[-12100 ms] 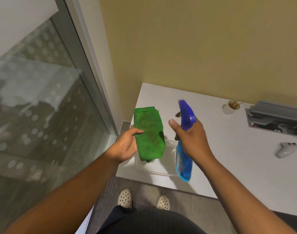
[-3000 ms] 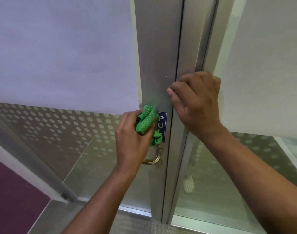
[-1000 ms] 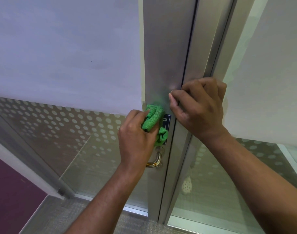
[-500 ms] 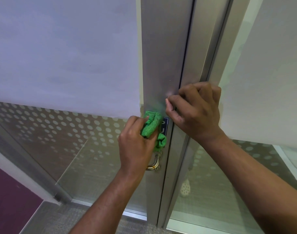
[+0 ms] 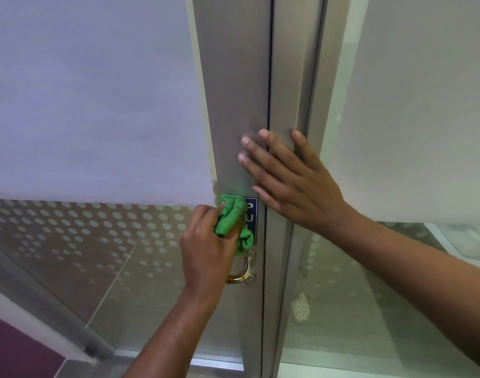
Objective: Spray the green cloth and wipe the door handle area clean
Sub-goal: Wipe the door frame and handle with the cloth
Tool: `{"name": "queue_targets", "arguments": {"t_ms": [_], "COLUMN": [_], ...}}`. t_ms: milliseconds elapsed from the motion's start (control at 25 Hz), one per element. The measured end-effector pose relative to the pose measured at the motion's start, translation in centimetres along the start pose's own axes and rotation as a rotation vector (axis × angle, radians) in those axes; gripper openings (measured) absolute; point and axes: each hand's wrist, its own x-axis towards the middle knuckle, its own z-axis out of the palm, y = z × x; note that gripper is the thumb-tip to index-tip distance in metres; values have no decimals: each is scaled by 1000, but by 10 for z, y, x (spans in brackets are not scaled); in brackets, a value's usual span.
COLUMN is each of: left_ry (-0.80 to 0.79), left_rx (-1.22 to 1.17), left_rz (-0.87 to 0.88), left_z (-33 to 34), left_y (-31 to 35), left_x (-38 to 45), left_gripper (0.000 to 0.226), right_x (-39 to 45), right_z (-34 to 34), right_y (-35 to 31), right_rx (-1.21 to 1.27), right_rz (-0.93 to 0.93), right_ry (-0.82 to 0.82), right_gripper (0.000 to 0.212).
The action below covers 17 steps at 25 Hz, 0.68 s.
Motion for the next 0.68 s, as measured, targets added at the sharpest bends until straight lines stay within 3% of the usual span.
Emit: {"name": "queue_targets", "arguments": {"t_ms": [160,400,600,680], "left_ry": [-72,20,-140,-117], "left_rx": [33,-6,53,52], "left_rz": [-16,36,-59,-48], "left_z": [2,3,7,6], "left_y": [-7,-3,-17,-16], "left_x": [-13,8,-27,-21], "left_gripper": [20,17,21,20], "right_x": [-3,-3,-4,-3], "right_z": [6,8,9,8], "right_y": [-2,-3,-3,-5], "right_rx": [-54,-43,-32,-34], "right_rz": [-6,11,18,25], "right_ry": [-21,-4,27,34], "right_gripper": [64,64,63,62]}}
